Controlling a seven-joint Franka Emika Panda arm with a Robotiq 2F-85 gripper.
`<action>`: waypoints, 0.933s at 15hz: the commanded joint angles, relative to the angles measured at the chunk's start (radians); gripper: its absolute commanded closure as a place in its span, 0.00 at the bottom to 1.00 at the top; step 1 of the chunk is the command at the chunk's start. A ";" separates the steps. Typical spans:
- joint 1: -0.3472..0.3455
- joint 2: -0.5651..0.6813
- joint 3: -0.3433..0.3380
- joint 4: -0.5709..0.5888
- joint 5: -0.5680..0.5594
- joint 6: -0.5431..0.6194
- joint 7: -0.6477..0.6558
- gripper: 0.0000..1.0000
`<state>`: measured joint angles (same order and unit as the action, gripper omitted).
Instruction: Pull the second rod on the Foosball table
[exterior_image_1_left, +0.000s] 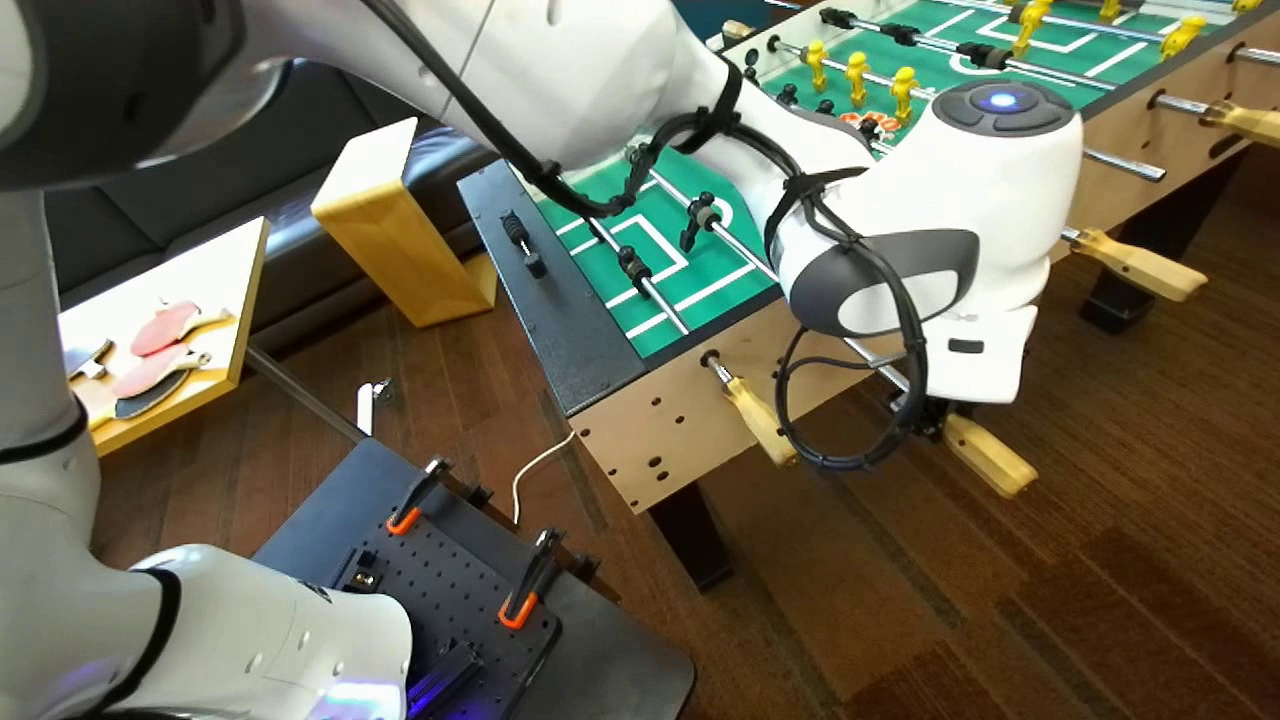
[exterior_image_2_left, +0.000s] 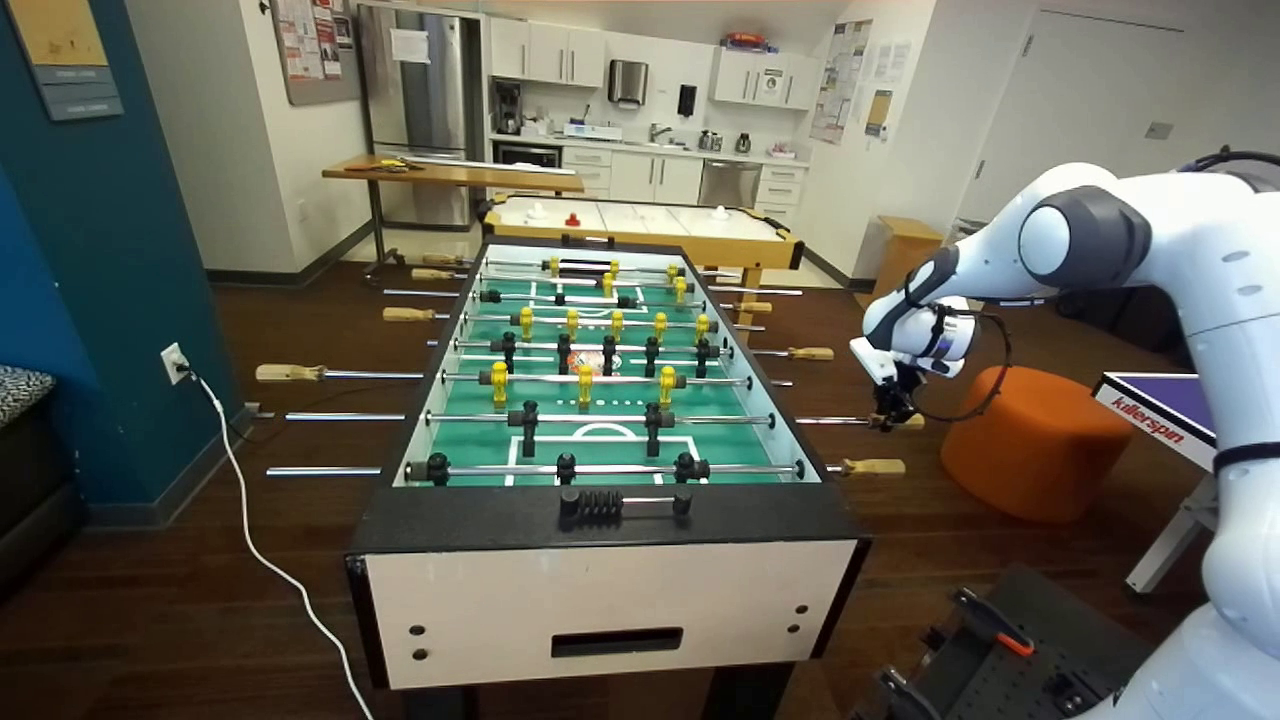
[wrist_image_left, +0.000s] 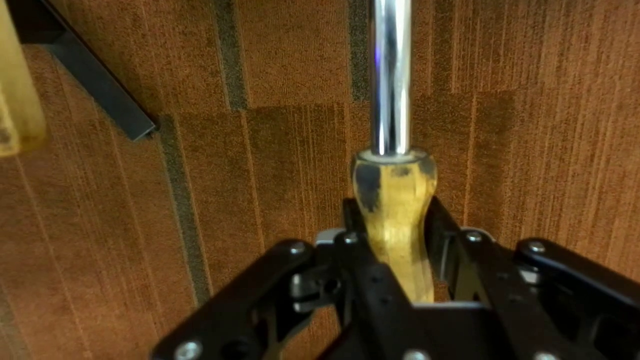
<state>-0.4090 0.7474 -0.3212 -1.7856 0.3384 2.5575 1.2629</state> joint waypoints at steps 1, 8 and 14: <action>-0.038 -0.027 -0.032 0.027 0.021 -0.065 0.006 0.92; -0.106 -0.005 -0.038 0.056 0.048 -0.061 -0.058 0.92; -0.206 0.042 -0.037 0.137 0.104 -0.103 -0.163 0.92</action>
<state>-0.5667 0.7941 -0.3273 -1.7013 0.4139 2.5302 1.0772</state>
